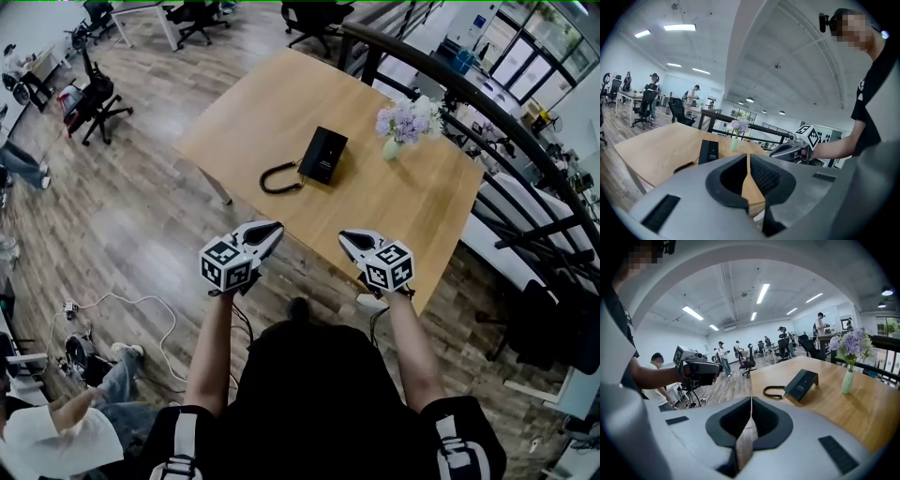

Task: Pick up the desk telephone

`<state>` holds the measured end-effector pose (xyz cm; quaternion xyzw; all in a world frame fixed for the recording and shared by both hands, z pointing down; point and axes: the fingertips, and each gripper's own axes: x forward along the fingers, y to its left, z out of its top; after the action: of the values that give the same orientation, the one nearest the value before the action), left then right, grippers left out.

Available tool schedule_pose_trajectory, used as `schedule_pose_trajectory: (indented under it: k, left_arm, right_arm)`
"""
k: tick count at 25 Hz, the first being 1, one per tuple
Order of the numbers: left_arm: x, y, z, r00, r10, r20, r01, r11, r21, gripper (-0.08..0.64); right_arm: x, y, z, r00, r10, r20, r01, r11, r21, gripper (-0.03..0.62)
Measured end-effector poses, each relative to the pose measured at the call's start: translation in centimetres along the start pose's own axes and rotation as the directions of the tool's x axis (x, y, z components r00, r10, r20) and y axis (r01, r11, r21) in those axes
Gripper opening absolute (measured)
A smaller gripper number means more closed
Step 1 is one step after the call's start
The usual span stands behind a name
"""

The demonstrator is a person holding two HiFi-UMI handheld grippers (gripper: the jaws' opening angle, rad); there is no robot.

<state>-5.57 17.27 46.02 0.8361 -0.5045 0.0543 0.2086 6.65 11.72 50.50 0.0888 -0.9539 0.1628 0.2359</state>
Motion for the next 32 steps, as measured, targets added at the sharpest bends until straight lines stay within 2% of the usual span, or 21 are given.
schedule_pose_trajectory:
  k: [16,32]
  left_arm:
    - [-1.3,2.3,-1.3,0.999,0.011,-0.036,-0.012,1.0,-0.016,0.023]
    - [3.7,4.2,0.2,0.997,0.015,-0.081,-0.018,0.999,-0.037,0.023]
  right_arm:
    - [2.6,0.5,-0.4,1.0,0.01,-0.016,-0.009,1.0,0.021,0.025]
    - [2.1,-5.7,0.6,1.0,-0.005,-0.018,0.007,0.998,0.06,0.025]
